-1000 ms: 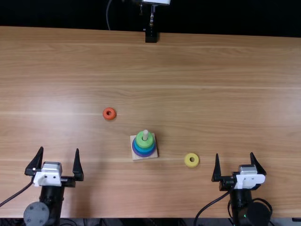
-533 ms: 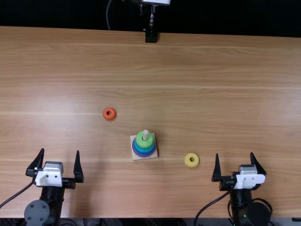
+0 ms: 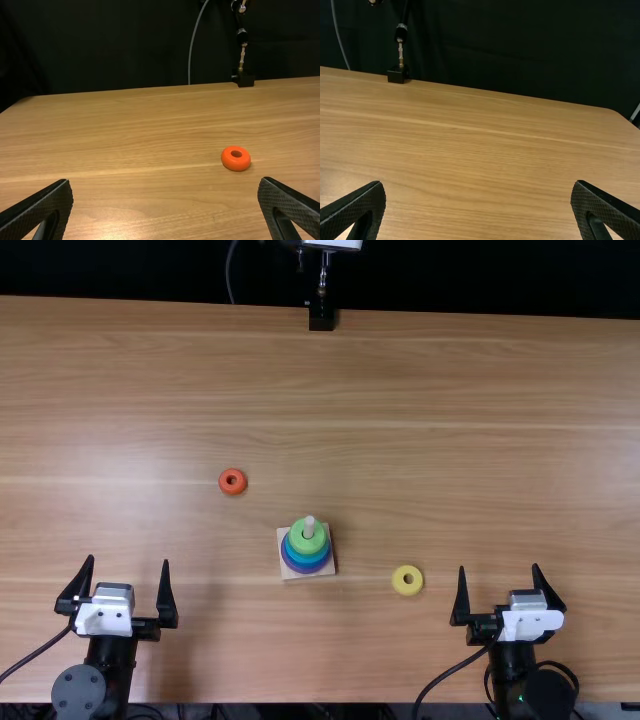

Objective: Build the Hanoi tower: stack the rings onto the peg from bottom to top in this color order: purple, dark blue, light blue, dark green, light green, yellow, orange.

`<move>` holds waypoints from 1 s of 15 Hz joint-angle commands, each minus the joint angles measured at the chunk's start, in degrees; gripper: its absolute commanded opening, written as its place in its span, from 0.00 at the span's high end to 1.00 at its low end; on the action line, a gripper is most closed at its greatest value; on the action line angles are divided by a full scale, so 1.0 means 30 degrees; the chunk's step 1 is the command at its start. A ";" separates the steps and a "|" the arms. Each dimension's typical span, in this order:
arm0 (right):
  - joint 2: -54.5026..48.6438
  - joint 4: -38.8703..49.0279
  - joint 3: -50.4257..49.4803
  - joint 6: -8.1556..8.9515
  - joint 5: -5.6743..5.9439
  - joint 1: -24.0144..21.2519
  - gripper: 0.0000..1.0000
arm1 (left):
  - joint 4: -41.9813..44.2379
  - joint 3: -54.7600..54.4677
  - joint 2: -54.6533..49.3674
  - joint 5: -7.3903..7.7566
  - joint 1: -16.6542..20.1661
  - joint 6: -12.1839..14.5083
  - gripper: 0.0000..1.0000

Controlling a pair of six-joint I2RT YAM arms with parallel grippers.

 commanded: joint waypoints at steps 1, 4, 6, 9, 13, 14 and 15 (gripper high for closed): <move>-0.0244 -0.0331 -0.0258 0.0157 0.0464 -0.0262 0.00 | -0.1048 -0.0193 -0.0208 -0.0244 0.0136 0.0192 0.00; -0.0244 -0.0296 -0.0258 0.0157 0.0464 -0.0262 0.00 | -0.1048 -0.0193 -0.0208 -0.0244 0.0136 0.0192 0.00; -0.0244 -0.0296 -0.0258 0.0157 0.0499 -0.0262 0.00 | -0.1048 -0.0193 -0.0208 -0.0244 0.0136 0.0192 0.00; -0.0244 -0.0366 -0.0199 0.0122 0.0359 -0.0233 0.00 | -0.1048 -0.0193 -0.0208 -0.0244 0.0136 0.0157 0.00; -0.0244 -0.0296 -0.0199 0.0157 0.0394 -0.0174 0.00 | -0.1048 -0.0193 -0.0208 -0.0244 0.0136 0.0192 0.00; -0.0244 -0.0296 0.0065 0.0227 0.0394 -0.0145 0.00 | -0.1048 -0.0193 -0.0208 -0.0244 0.0136 0.0192 0.00; -0.0244 -0.0331 0.1559 0.0298 0.0359 -0.0233 0.00 | -0.1048 -0.0193 -0.0208 -0.0244 0.0136 0.0192 0.00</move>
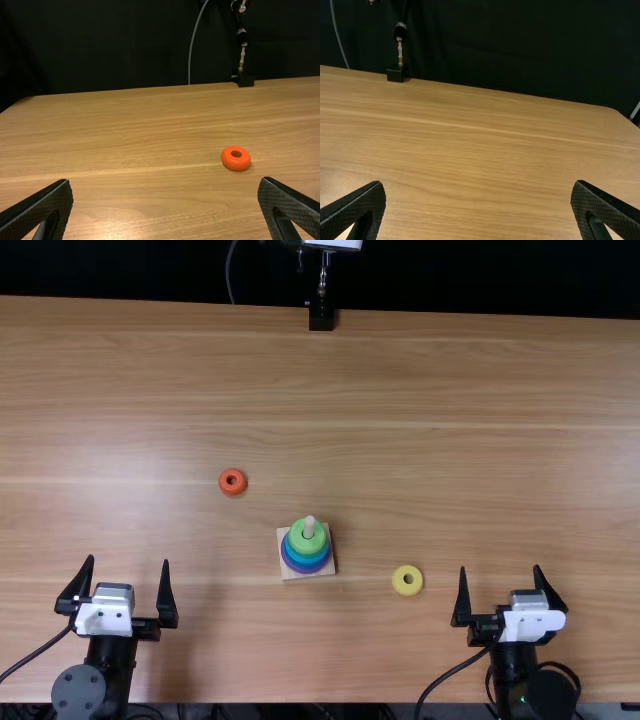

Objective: Build the Hanoi tower: stack the rings onto the peg from bottom to top in this color order: purple, dark blue, light blue, dark green, light green, yellow, orange.

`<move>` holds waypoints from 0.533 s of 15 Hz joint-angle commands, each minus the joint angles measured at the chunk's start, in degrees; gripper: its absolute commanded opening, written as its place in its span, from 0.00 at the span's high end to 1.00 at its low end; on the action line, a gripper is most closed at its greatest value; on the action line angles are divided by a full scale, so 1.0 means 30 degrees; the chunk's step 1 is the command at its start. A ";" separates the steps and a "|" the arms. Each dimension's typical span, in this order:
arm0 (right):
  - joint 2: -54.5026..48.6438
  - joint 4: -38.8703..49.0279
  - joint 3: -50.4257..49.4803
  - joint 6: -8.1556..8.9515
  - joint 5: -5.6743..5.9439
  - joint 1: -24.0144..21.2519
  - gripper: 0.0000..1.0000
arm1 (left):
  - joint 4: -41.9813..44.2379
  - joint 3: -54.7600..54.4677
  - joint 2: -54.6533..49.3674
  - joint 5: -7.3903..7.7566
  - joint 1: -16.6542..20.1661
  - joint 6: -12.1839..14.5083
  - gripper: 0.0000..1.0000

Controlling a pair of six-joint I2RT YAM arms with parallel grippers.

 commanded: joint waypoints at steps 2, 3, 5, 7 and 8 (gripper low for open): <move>-0.0215 0.0173 0.3224 0.0184 0.0400 -0.0240 0.00 | -0.1055 -0.0200 -0.0208 -0.0244 0.0136 0.0185 0.00; 0.1572 0.0173 0.4601 0.0184 0.0435 -0.0240 0.00 | -0.1055 -0.0200 -0.0208 -0.0244 0.0136 0.0185 0.00; 0.5176 0.0032 0.7004 0.0184 0.0435 -0.0065 0.00 | -0.1055 -0.0200 -0.0208 -0.0244 0.0136 0.0185 0.00; 0.8340 -0.0108 0.8644 0.0184 0.0505 0.0111 0.00 | -0.1055 -0.0200 -0.0208 -0.0244 0.0136 0.0185 0.00; 0.9688 -0.0143 0.9230 0.0149 0.0540 0.0639 0.00 | -0.1055 -0.0200 -0.0208 -0.0244 0.0136 0.0185 0.00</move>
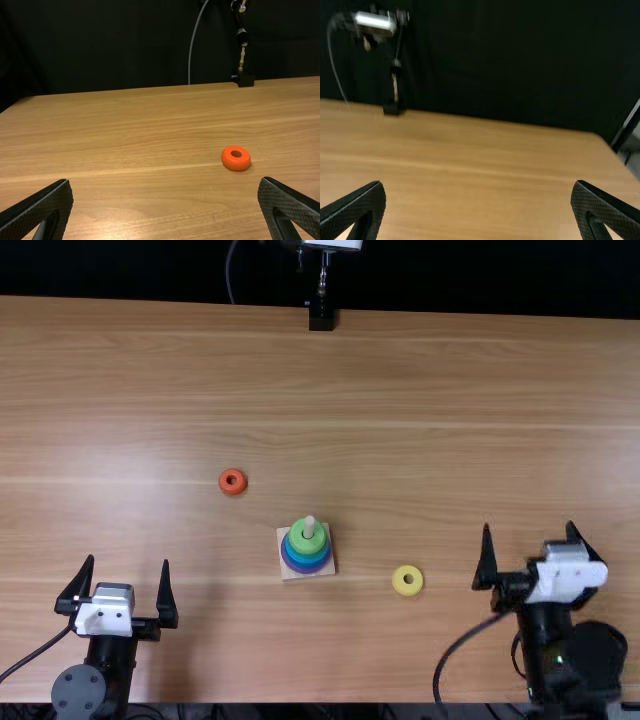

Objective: Build the Hanoi tower: stack the rings onto the peg from bottom to top in this color order: purple, dark blue, light blue, dark green, light green, yellow, orange.

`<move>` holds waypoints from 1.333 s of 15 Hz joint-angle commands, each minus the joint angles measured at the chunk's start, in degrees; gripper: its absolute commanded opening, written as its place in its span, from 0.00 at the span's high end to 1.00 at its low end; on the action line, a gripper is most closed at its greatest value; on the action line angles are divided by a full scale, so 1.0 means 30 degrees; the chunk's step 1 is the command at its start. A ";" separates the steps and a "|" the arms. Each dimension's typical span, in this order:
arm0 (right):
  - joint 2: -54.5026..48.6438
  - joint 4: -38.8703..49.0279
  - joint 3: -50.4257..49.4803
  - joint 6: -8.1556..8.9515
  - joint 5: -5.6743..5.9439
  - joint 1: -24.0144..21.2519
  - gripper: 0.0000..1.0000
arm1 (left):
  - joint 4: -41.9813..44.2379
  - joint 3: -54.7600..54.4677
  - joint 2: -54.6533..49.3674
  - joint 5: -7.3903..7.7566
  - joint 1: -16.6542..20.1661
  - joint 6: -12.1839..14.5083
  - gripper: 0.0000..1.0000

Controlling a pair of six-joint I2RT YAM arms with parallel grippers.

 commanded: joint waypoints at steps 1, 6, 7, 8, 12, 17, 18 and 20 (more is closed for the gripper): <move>0.1300 0.0008 0.1080 0.0134 0.0112 0.0750 0.00 | -0.1048 -0.0200 -0.0208 -0.0244 0.0136 0.0185 0.00; 0.7892 -0.1925 0.2574 0.0134 0.0112 0.3563 0.00 | -0.1048 -0.0200 -0.0208 -0.0244 0.0136 0.0185 0.00; 0.9269 -0.3050 0.3189 0.0169 -0.0064 0.4061 0.00 | -0.1048 -0.0200 -0.0208 -0.0244 0.0136 0.0185 0.00; 1.0704 -0.4070 0.3834 0.0134 -0.0169 0.4647 0.00 | -0.1048 -0.0200 -0.0208 -0.0244 0.0136 0.0185 0.00; 1.5216 -0.6039 0.5298 0.0169 -0.2103 0.6551 0.00 | -0.1048 -0.0200 -0.0208 -0.0244 0.0136 0.0185 0.00; 1.7970 -0.7550 0.6031 0.0064 -0.2525 0.6522 0.00 | -0.1048 -0.0200 -0.0208 -0.0244 0.0136 0.0185 0.00; 1.7999 -0.7550 0.6060 -0.0007 -0.2525 0.6522 0.00 | -0.1048 -0.0200 -0.0208 -0.0244 0.0136 0.0185 0.00; 1.8351 -0.7691 0.6763 -0.0077 -0.2490 0.6492 0.00 | -0.1048 -0.0200 -0.0208 -0.0244 0.0136 0.0185 0.00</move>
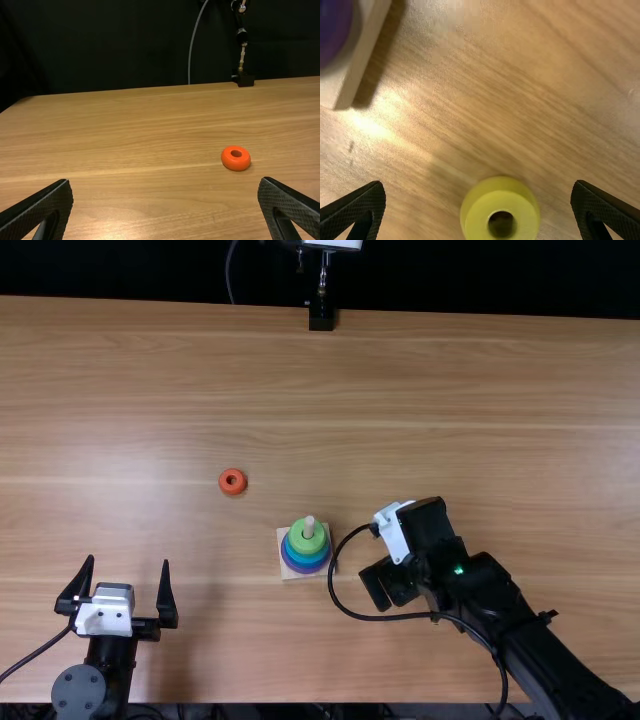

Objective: Build the Hanoi tower: stack the rings onto the peg from bottom to top in this color order: purple, dark blue, light blue, dark green, light green, yellow, orange.

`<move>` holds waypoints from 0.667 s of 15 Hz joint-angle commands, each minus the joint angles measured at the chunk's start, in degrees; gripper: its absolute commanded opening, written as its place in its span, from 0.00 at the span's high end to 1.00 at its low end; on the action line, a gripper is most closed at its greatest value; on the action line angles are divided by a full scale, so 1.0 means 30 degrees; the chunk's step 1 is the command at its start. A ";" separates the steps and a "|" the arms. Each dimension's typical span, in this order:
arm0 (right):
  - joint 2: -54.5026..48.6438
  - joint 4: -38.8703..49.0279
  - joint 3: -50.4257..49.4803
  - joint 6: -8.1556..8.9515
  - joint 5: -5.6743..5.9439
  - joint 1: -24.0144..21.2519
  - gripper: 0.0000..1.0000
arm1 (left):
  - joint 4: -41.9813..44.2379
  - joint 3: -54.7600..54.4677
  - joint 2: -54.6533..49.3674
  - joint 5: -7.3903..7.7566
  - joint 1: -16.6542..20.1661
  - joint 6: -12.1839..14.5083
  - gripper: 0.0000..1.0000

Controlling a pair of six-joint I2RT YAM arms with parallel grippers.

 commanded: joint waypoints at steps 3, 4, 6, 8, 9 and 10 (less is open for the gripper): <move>0.1659 0.0046 0.1001 -0.0055 -0.0076 -0.0021 0.00 | -0.1026 -0.0215 -0.0208 -0.0244 0.0143 0.0177 0.00; 0.1747 0.0046 0.1001 -0.0020 0.0311 0.0008 0.00 | -0.1026 -0.0215 -0.0208 -0.0244 0.0143 0.0177 0.00; 0.1747 -0.0692 0.1177 -0.0020 0.1119 -0.0021 0.00 | -0.1026 -0.0215 -0.0208 -0.0244 0.0143 0.0177 0.00; 0.1747 -0.2450 0.1382 0.0015 0.1119 -0.0021 0.00 | -0.1026 -0.0215 -0.0208 -0.0244 0.0143 0.0177 0.00; 0.1747 -0.2907 0.1441 0.0050 0.1119 -0.0021 0.00 | -0.1026 -0.0215 -0.0208 -0.0244 0.0143 0.0177 0.00; 0.1747 -0.3012 0.1528 0.0050 0.1119 -0.0021 0.00 | -0.1026 -0.0215 -0.0208 -0.0244 0.0143 0.0177 0.00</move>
